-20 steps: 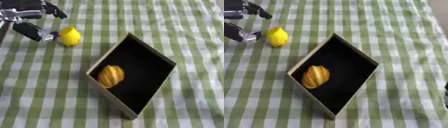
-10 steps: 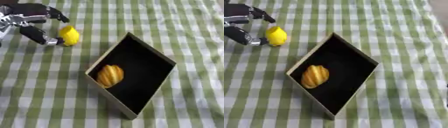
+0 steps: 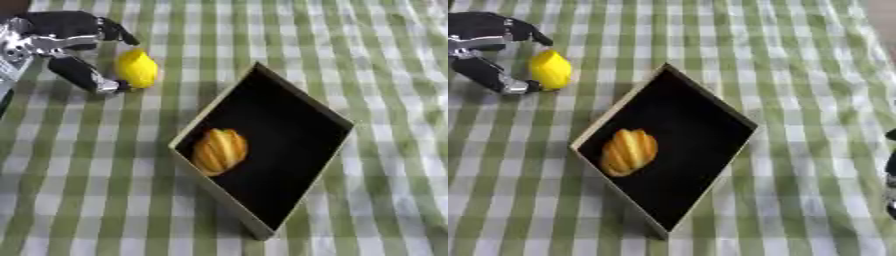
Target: Pick up objects on the table and place them in the box.
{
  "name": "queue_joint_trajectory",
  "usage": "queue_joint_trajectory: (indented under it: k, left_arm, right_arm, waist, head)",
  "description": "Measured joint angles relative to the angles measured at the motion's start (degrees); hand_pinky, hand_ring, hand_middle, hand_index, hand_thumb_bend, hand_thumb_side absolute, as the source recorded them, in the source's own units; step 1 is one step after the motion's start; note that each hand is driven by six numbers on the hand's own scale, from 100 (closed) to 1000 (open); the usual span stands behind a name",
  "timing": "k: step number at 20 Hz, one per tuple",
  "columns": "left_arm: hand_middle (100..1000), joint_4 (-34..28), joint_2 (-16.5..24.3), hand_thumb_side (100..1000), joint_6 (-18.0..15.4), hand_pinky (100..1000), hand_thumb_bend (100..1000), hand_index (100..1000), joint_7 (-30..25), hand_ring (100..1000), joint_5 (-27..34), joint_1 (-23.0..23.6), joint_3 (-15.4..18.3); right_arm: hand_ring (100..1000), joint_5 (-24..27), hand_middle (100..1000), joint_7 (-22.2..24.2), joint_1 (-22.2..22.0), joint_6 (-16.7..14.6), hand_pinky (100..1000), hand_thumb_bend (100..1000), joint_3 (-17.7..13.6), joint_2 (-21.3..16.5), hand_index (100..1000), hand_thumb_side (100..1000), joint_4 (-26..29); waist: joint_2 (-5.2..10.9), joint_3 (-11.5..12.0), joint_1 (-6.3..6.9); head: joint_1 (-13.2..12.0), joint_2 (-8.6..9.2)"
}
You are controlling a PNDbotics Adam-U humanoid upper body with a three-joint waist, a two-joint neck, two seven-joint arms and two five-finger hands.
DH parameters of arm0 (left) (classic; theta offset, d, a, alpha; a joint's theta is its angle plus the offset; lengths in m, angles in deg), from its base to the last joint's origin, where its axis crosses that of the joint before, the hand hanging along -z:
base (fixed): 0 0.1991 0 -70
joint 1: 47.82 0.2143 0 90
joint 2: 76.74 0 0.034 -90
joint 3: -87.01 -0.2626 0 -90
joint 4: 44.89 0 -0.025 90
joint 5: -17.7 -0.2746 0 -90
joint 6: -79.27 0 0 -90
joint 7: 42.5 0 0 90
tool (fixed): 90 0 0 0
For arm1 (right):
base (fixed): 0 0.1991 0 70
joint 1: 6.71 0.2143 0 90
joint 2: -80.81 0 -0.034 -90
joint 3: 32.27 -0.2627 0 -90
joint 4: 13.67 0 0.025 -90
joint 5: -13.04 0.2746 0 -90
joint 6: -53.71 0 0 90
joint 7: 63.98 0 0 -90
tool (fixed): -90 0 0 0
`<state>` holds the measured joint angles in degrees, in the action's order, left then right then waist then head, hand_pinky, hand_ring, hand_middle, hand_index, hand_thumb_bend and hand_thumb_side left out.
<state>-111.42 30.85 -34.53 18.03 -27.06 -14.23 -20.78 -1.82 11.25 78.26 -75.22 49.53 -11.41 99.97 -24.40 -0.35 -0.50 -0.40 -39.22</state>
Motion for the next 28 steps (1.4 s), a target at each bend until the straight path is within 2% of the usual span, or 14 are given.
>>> queue_joint_trajectory:
  k: [6, 8, 9, 12, 14, 15, 16, 23, 26, 28]
  left_arm:
    - [797, 1.5, -0.9, 662, -0.5, 832, 276, 923, 1.1, 849, -0.9, 0.0, 0.1]
    - [788, 1.7, -1.2, 656, -0.6, 824, 260, 914, 1.1, 842, -0.7, 0.0, 0.1]
    - [761, 1.9, -1.3, 624, -0.6, 804, 212, 887, 1.1, 817, -0.5, 0.0, 0.2]
    - [736, 1.9, -1.4, 600, -0.3, 791, 177, 854, 1.4, 791, 0.1, 0.0, 0.4]
    - [692, 1.9, -1.4, 557, 0.0, 778, 112, 816, 1.7, 758, 0.6, 0.0, 0.4]
    - [676, 1.9, -1.4, 495, 0.3, 771, 100, 790, 1.8, 746, 1.0, 0.0, 0.4]
    - [667, 1.9, -1.4, 437, 0.6, 768, 100, 777, 2.0, 740, 1.3, 0.0, 0.5]
    - [605, -1.3, -1.3, 273, 3.3, 725, 100, 719, 3.0, 664, 4.2, -0.1, 1.2]
    - [589, -6.1, -0.9, 225, 4.1, 703, 100, 713, 3.8, 633, 6.2, 0.0, 1.2]
    - [580, -12.0, -0.2, 243, 4.5, 703, 100, 717, 3.9, 620, 8.4, 0.2, 0.9]
  right_arm:
    - [778, 0.4, 467, 1.3, 0.2, 1.1, 901, 100, 0.2, 0.8, 722, 527, 0.0]
    - [778, 0.5, 466, 1.5, 0.3, 1.4, 902, 100, 0.2, 1.0, 721, 527, 0.0]
    - [777, 0.6, 465, 1.6, 0.3, 1.6, 902, 100, 0.2, 1.1, 720, 527, 0.0]
    - [776, 0.8, 463, 1.9, 0.2, 2.2, 902, 100, 0.2, 1.5, 719, 527, 0.0]
    - [776, 0.8, 461, 2.0, 0.2, 2.7, 903, 100, 0.2, 1.8, 718, 527, 0.0]
    - [775, 0.8, 459, 2.1, 0.2, 2.9, 903, 100, 0.2, 1.9, 717, 527, 0.0]
    - [774, 0.8, 458, 2.2, 0.1, 3.2, 903, 100, 0.2, 1.9, 717, 527, 0.0]
    - [773, 0.8, 456, 2.7, -0.1, 5.5, 903, 100, 0.1, 2.4, 714, 527, 0.0]
    - [773, 0.8, 453, 2.6, -0.2, 5.7, 902, 100, 0.0, 2.4, 716, 527, 0.0]
    - [773, 0.8, 447, 2.5, -0.4, 5.6, 902, 100, -0.2, 2.4, 717, 528, 0.0]
  waist:
    - [-0.29, -0.3, 0.01]
    - [-0.31, -0.3, 0.01]
    - [-0.32, -0.3, 0.01]
    - [-0.36, -0.3, 0.02]
    - [-0.36, -0.3, 0.02]
    - [-0.36, -0.3, 0.02]
    - [-0.36, -0.3, 0.02]
    - [-0.35, 0.0, 0.04]
    - [-0.34, 0.1, 0.04]
    - [-0.33, 0.2, 0.05]
  head:
    - [0.0, 0.08]
    - [0.0, 0.08]
    - [0.0, 0.08]
    - [0.0, 0.08]
    - [0.0, 0.07]
    - [0.0, 0.07]
    - [0.0, 0.07]
    - [0.0, 0.05]
    - [0.2, 0.03]
    - [0.3, 0.03]
